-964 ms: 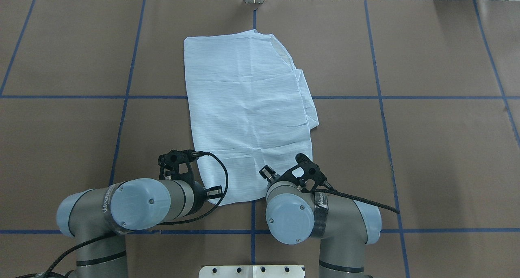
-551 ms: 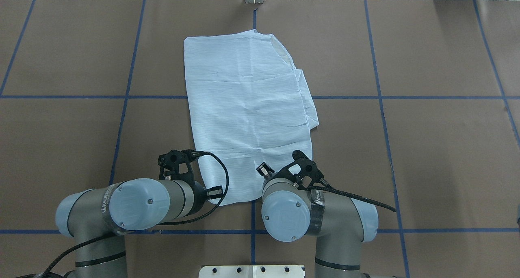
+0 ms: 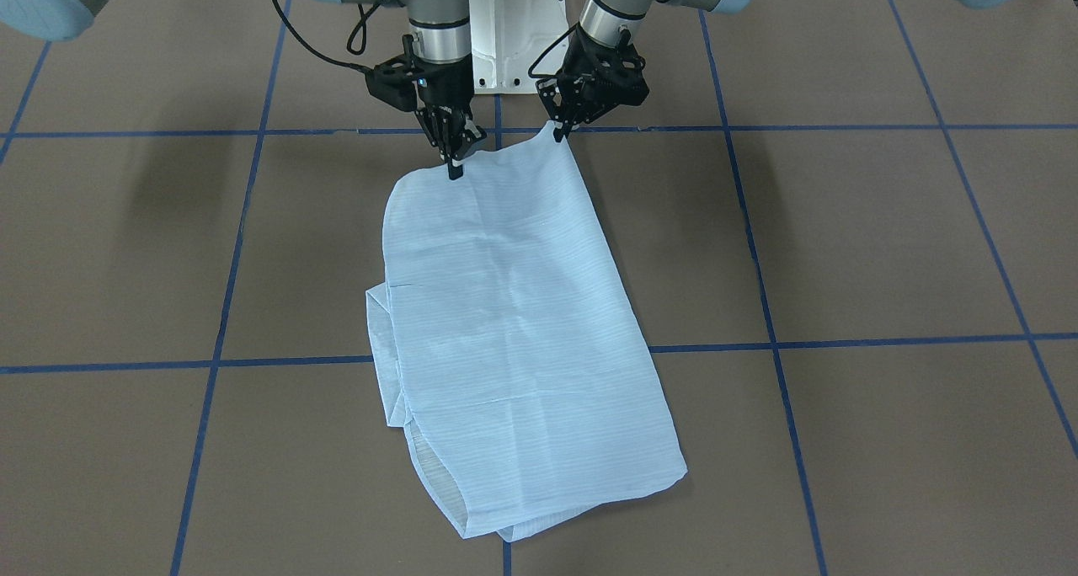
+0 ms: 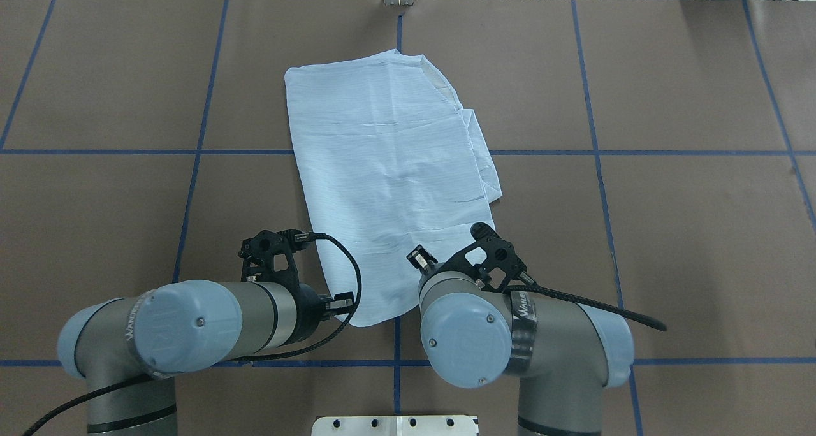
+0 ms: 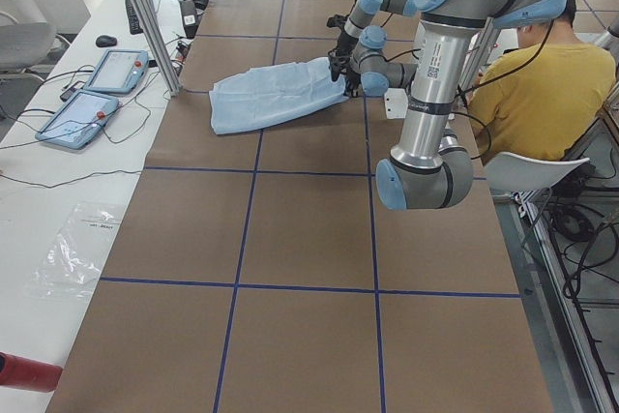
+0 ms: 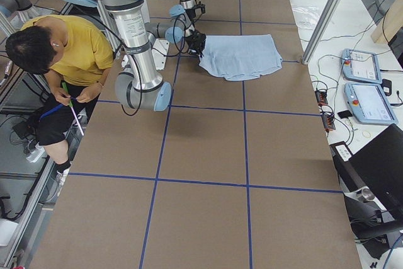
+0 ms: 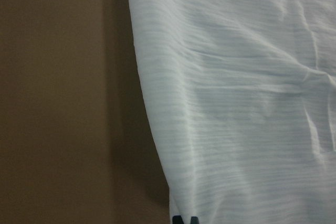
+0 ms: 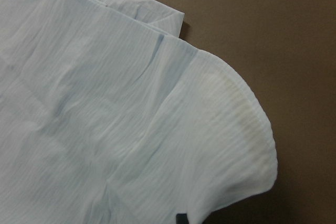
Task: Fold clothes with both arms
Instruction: 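Lift the near edge with both grippers and fold it toward the collar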
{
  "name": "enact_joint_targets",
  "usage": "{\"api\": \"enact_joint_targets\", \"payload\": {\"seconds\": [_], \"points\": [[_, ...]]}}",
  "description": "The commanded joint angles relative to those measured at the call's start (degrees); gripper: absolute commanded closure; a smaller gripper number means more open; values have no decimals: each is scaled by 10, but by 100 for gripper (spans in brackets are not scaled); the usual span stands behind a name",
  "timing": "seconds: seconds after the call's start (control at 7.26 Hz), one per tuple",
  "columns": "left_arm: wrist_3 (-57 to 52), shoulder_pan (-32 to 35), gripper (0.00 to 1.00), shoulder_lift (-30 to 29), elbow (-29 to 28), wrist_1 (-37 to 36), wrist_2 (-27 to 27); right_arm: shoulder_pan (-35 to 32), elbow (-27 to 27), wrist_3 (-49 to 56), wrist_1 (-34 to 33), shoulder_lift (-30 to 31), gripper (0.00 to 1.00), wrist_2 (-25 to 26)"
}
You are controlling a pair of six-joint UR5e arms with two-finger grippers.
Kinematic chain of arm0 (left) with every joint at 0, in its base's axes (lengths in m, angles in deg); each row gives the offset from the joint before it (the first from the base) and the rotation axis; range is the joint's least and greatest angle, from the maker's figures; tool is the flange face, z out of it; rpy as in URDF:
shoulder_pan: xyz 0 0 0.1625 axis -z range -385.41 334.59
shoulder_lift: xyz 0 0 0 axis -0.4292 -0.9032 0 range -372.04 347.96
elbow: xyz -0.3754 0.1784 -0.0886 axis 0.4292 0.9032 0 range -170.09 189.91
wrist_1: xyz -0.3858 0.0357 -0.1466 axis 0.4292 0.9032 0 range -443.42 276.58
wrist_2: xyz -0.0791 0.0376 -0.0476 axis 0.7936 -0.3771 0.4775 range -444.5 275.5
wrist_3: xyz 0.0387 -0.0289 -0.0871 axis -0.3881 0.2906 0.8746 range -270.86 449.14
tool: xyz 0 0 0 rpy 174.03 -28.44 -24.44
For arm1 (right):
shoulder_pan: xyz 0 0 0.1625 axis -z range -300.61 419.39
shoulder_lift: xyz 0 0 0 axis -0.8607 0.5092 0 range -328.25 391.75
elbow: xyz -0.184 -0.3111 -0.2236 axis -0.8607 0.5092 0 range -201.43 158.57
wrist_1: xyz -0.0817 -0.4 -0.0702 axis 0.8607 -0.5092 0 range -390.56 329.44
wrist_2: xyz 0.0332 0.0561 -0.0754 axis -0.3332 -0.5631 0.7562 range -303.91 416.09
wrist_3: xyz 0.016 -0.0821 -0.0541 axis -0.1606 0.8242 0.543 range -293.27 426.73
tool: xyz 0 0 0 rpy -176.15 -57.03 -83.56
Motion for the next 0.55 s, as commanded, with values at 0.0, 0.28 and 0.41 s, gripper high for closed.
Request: {"api": "enact_joint_targets", "payload": {"seconds": [0.0, 0.28, 0.41], "points": [[7, -23, 100, 7, 102, -53, 1, 46, -145, -13, -147, -2, 100, 2], [23, -29, 100, 0, 203, -163, 14, 54, -181, -13, -181, -9, 100, 2], [18, -24, 100, -8, 190, -170, 36, 52, -155, 8, -177, -27, 100, 6]]}}
